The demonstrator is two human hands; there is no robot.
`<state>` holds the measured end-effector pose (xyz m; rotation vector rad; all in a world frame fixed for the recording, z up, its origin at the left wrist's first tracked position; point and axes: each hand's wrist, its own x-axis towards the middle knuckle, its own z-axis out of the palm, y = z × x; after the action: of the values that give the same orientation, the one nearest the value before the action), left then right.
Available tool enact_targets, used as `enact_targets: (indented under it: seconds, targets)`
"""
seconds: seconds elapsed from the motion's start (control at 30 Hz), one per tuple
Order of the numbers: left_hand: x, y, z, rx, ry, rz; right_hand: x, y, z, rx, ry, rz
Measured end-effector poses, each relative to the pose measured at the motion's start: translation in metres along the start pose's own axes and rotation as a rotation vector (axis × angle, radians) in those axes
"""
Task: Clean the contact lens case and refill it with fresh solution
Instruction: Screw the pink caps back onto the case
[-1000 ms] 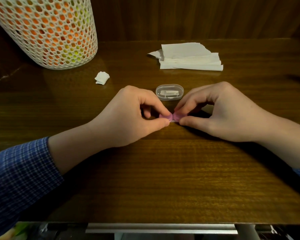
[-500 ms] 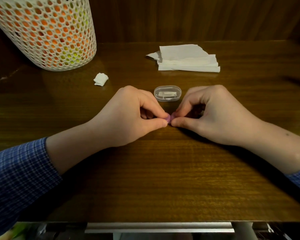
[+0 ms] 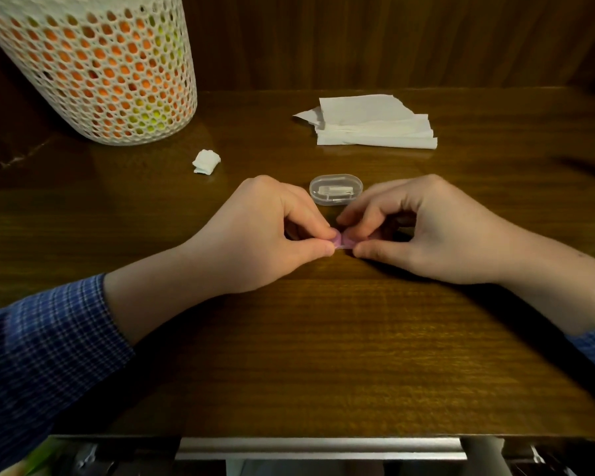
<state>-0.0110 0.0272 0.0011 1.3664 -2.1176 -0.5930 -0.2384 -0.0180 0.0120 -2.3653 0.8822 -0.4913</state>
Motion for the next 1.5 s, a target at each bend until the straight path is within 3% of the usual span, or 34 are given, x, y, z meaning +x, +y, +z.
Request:
enact_targets:
  seconds: [0.23,0.47,0.67,0.9,1.37,1.5]
  targets:
    - [-0.002,0.002,0.001,0.042,0.018,-0.006,0.003,-0.003,0.015,-0.026,0.137,0.018]
    - [-0.003,0.003,0.0,0.051,0.013,0.0,0.002,0.002,-0.001,0.025,-0.042,-0.022]
    - [-0.004,0.004,-0.001,0.065,0.007,0.021,0.003,0.0,0.013,0.014,0.117,-0.005]
    - [-0.003,0.002,-0.001,0.052,0.01,0.029,0.001,0.002,-0.001,0.04,-0.038,-0.046]
    - [-0.009,0.01,0.005,0.101,0.072,-0.01,-0.004,-0.003,0.018,-0.023,0.136,0.006]
    - [-0.008,0.011,0.004,0.048,0.049,-0.044,-0.002,0.001,0.008,0.024,0.057,0.019]
